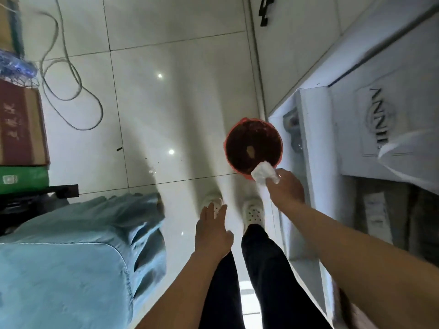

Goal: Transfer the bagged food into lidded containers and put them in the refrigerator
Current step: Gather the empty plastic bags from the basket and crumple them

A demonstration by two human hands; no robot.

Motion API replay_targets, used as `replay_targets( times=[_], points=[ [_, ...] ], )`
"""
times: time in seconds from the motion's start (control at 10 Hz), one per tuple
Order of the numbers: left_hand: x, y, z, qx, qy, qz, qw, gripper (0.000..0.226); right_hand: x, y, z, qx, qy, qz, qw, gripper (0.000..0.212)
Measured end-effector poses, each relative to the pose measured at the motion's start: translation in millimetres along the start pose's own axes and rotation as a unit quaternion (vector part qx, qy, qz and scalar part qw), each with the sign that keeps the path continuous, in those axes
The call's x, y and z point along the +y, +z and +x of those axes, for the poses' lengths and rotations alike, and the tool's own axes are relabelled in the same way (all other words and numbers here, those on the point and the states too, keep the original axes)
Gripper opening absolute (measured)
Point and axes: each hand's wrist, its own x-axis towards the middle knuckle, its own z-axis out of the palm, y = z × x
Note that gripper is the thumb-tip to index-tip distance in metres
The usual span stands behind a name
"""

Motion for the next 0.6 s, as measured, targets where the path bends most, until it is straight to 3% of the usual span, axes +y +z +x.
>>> replay_targets(
  times=[0.2, 0.3, 0.4, 0.6],
  points=[
    [-53, 32, 116, 0.031, 0.001, 0.047, 0.998, 0.071, 9, 88, 123, 0.031, -0.038, 0.022, 0.999, 0.035],
    [-69, 49, 158, 0.058, 0.007, 0.066, 0.996, 0.072, 26, 123, 158, -0.037, -0.015, -0.024, 0.999, 0.069],
    [-76, 64, 180, 0.051, -0.002, 0.072, 0.996, 0.073, 41, 150, 163, -0.114, -0.003, -0.140, 0.984, 0.086],
    [-63, 56, 169, 0.036, -0.016, 0.047, 0.998, 0.076, 46, 154, 112, -0.166, -0.017, -0.165, 0.972, 0.074]
  ],
)
